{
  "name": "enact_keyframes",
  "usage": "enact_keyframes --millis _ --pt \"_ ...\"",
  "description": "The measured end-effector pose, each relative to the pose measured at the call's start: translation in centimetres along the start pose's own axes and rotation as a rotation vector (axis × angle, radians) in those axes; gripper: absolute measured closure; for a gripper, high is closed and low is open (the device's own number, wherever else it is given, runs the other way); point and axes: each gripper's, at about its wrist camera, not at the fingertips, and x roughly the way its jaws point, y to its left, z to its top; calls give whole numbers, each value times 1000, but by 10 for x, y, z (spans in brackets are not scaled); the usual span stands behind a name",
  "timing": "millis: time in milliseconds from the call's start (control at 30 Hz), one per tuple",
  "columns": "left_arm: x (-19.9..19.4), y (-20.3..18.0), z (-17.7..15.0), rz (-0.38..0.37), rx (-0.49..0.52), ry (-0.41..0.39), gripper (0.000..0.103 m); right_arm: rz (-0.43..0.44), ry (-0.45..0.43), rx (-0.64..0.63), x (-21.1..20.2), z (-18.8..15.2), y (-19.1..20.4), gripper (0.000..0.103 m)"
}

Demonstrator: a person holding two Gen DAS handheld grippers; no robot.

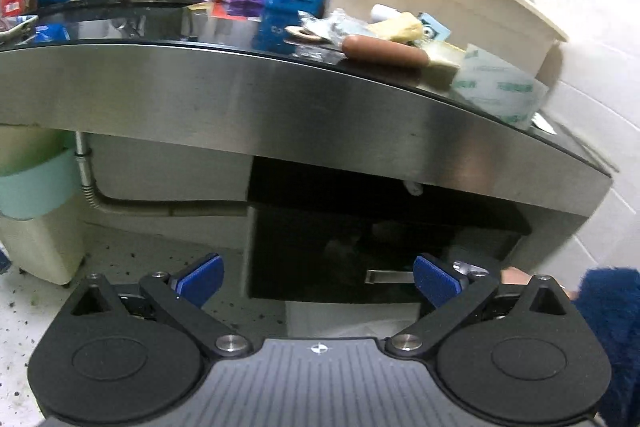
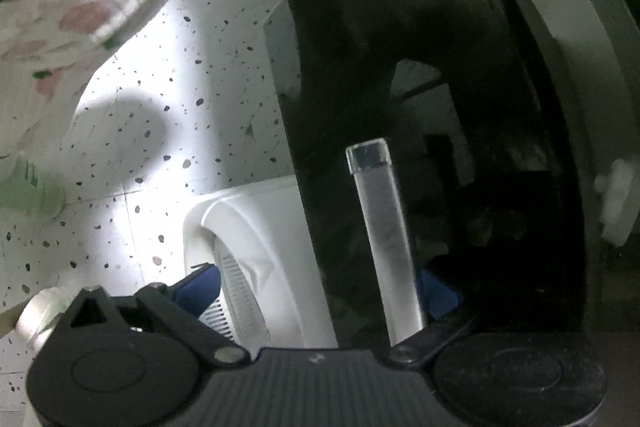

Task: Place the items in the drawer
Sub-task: 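Lower the right gripper to the drawer handle under the counter and grasp it, then pull the drawer outward with the right gripper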

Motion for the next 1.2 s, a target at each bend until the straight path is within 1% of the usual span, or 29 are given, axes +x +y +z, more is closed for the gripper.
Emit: enact_keyframes --millis 67,167,300,433,600,700,867,1033,1133,1200 --pt "-1 -3 -1 4 14 -4 1 1 -1 -3 1 1 0 0" --pt "-1 -4 -1 0 9 2 1 -5 14 -25 6 2 1 0" --pt "-3 -4 0 -4 9 5 1 -47 51 -83 13 3 9 0" --pt "-4 -4 -1 -11 17 13 1 -39 43 -52 11 3 7 0" --pt "-5 -1 -1 -13 10 18 1 -37 43 -100 6 -1 16 0" --pt "-5 2 0 -19 -9 22 1 -16 21 -60 0 -3 17 0" --pt "-3 3 -1 -28 -13 36 1 -6 8 -71 -5 -6 23 0" --pt "-2 3 -1 -14 -15 29 1 40 -12 -67 -12 -8 28 0" --pt "1 4 -1 -22 -25 36 1 63 -35 -5 -18 -8 30 0" --pt "3 4 -2 -25 -28 44 1 96 -43 53 -23 -6 26 0"
